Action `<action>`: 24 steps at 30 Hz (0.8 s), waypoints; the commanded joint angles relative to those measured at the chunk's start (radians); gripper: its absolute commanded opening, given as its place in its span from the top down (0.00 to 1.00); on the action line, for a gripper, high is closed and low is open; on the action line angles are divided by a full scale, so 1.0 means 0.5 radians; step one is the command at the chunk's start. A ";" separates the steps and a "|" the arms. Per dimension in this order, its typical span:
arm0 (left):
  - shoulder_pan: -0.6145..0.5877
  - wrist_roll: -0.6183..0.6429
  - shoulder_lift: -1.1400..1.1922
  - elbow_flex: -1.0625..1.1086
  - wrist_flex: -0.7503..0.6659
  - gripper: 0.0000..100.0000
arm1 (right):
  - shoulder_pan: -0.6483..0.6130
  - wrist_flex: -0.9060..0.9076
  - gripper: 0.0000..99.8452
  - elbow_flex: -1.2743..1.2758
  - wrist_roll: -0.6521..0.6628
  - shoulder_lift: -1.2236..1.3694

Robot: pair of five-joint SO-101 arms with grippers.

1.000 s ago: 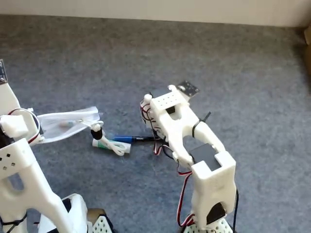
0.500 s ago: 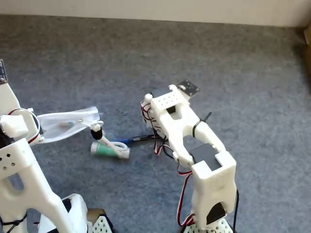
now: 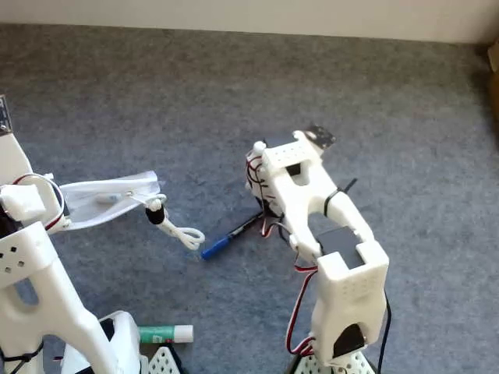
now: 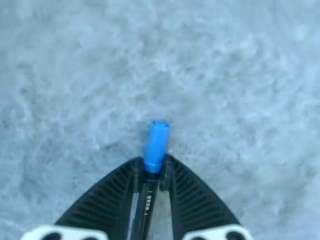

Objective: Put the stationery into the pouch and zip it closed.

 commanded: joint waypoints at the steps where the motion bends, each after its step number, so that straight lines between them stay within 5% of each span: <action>1: -0.017 0.006 0.005 0.008 -0.040 0.99 | 0.041 -0.002 0.99 -0.032 0.215 -0.060; 14: 0.035 0.006 0.005 0.008 -0.040 0.99 | 0.041 0.054 0.99 0.035 0.577 -0.597; 24: 0.060 0.006 0.005 0.008 -0.040 0.99 | 0.038 0.072 0.99 0.149 0.620 -0.944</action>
